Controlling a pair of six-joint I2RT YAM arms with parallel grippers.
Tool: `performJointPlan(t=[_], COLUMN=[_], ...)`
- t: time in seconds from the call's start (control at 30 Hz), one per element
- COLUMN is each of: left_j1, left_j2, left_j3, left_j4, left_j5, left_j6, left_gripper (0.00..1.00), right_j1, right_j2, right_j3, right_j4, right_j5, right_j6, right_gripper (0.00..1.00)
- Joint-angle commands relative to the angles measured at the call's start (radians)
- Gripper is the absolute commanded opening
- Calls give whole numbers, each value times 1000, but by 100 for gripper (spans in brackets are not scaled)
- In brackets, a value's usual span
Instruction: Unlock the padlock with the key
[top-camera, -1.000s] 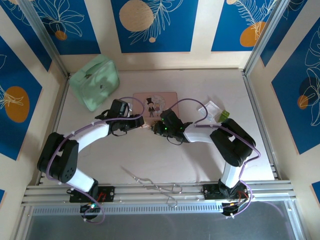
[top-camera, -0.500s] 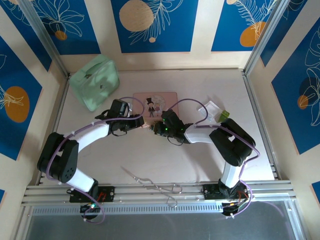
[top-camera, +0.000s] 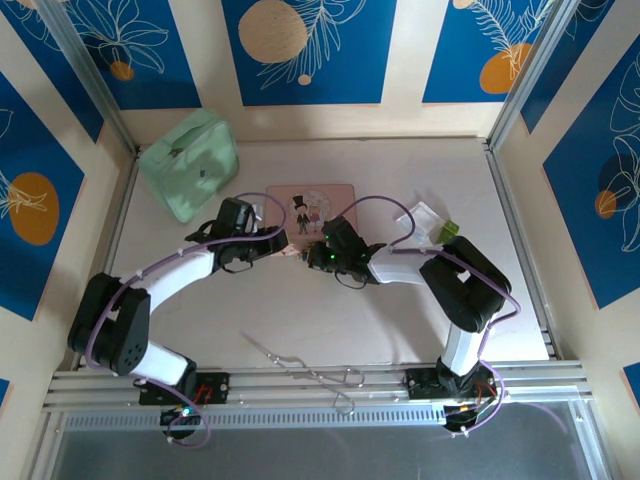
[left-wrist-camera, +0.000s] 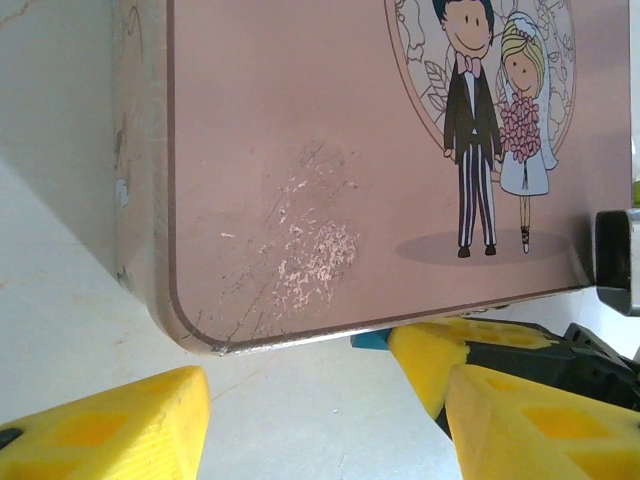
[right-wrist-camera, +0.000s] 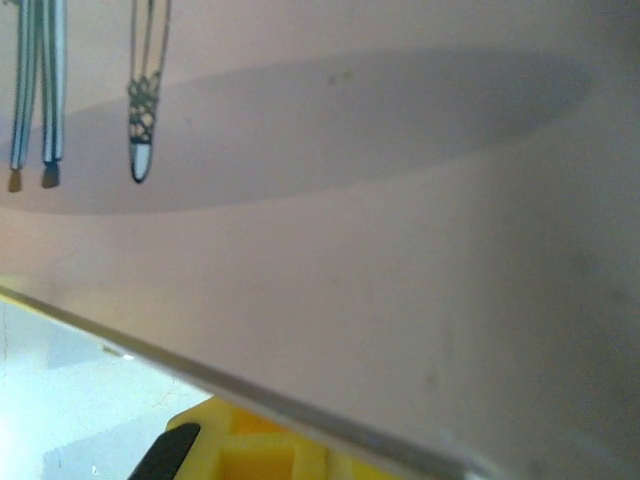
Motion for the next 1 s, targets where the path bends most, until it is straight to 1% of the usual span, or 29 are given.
performJointPlan(t=[0.0,0.57,0.6,0.67,0.87,0.97], left_j1=[-2,0,0,0,0,0], left_j2=[-11,-16,-15,-15,-22,-25], left_j3=[2,-3,-4,-6,-5,-3], left_j4=[-8,-7,-5,-3,-10,-9], left_j5=[8,12,12,15,15,17], left_j6=[-3,0,-2,-1,2,1], left_gripper=[64,64,64,64,64,64], right_j1=[-2,-11,-11,-10,-9,-7], right_j2=[73,116,120,127,104,90], right_j3=[-9,33,40,48,29,16], right_j4=[-231,-234,-239,-250,-219,-186], right_j5=[-40,-10,-11,-9,10,13], right_j6=[8,-40,-41,-41,-57,-81], right_gripper=[4,6,7,12,41,50])
